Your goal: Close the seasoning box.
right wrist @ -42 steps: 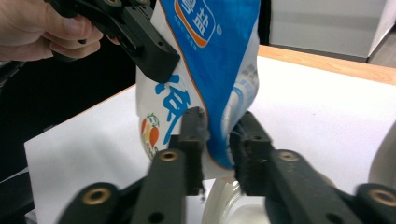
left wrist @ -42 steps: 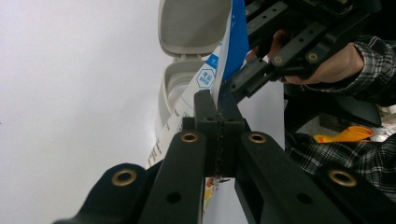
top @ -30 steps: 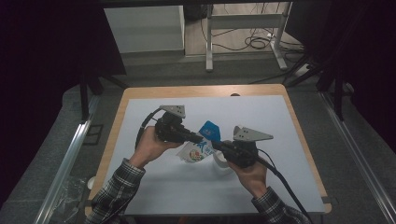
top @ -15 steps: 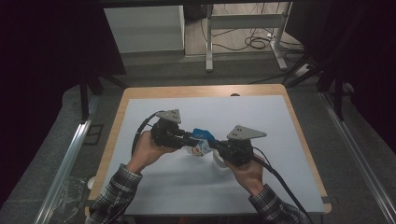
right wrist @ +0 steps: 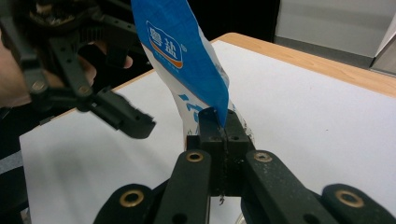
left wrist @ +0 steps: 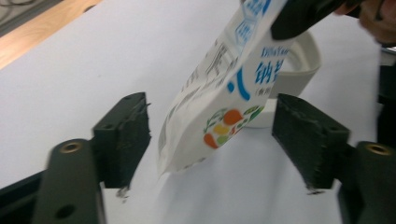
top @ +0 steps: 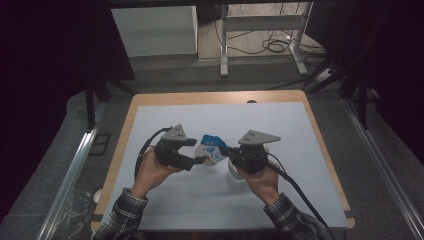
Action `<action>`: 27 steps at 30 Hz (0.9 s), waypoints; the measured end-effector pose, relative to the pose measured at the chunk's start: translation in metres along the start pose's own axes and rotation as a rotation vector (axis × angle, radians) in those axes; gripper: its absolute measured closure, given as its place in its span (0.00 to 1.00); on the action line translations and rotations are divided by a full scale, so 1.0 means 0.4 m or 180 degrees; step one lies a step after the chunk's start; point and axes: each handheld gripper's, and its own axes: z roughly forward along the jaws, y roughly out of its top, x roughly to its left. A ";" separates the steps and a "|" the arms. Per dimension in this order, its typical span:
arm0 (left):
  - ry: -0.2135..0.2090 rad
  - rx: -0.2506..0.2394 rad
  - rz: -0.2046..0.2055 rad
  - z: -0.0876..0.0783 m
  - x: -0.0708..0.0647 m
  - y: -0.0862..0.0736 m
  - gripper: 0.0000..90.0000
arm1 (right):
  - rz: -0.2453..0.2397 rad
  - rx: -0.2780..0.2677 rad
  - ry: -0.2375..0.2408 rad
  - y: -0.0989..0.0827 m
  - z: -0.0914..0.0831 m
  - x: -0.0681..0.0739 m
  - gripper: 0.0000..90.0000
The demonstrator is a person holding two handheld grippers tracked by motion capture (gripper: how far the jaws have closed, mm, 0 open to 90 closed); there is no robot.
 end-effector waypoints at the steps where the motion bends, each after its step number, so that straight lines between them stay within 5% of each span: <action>1: 0.0046 -0.0003 -0.0017 0.000 -0.001 -0.008 0.28 | 0.0001 0.0013 -0.0011 0.002 0.002 -0.001 1.00; 15: 0.0504 0.0212 -0.0421 0.016 0.001 -0.140 0.05 | -0.0063 0.0158 -0.0029 0.041 0.047 0.003 1.00; 27: 0.0732 0.0391 -0.0729 0.022 -0.010 -0.260 0.02 | -0.0144 0.0310 -0.0072 0.082 0.103 0.012 1.00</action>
